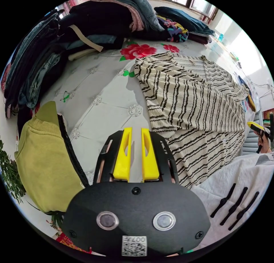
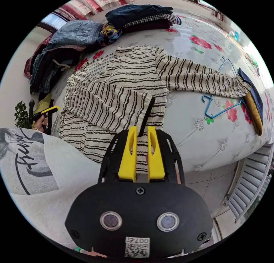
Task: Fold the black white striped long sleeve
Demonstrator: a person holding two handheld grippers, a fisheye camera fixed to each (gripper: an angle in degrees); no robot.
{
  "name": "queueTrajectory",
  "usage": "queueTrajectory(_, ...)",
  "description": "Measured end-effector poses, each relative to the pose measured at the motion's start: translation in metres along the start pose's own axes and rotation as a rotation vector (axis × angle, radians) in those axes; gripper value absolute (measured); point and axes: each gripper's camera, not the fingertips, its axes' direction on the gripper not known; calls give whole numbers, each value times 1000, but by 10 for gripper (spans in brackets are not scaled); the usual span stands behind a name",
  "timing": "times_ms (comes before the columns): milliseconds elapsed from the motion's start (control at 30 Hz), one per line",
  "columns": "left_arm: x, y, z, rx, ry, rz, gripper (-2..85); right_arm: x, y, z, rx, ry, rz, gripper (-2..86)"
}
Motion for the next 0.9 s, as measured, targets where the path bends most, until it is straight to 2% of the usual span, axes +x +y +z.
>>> queueTrajectory(167, 21, -2, -8, 63, 80, 28, 64, -55, -56, -15, 120, -9, -254, 41)
queueTrajectory(300, 40, -1, 19, -40, 1, 87, 58, -112, -105, 13, 44, 7, -500, 43)
queueTrajectory(367, 38, 2, 15, 6, 0, 79, 56, -116, -111, 21, 16, 17, -511, 42)
queueTrajectory(433, 35, 2, 15, -17, 0, 67, 57, -107, -109, 24, -1, 17, -475, 41)
queueTrajectory(600, 40, 5, 0, 99, 67, 121, 54, -36, -72, 18, -76, 58, -185, 32)
queueTrajectory(700, 51, 2, 11, 62, 59, 162, 53, -4, -45, 17, -111, 20, -34, 25)
queueTrajectory(900, 63, 3, 19, 46, 14, 165, 46, 0, -27, 38, -146, -20, 22, 10)
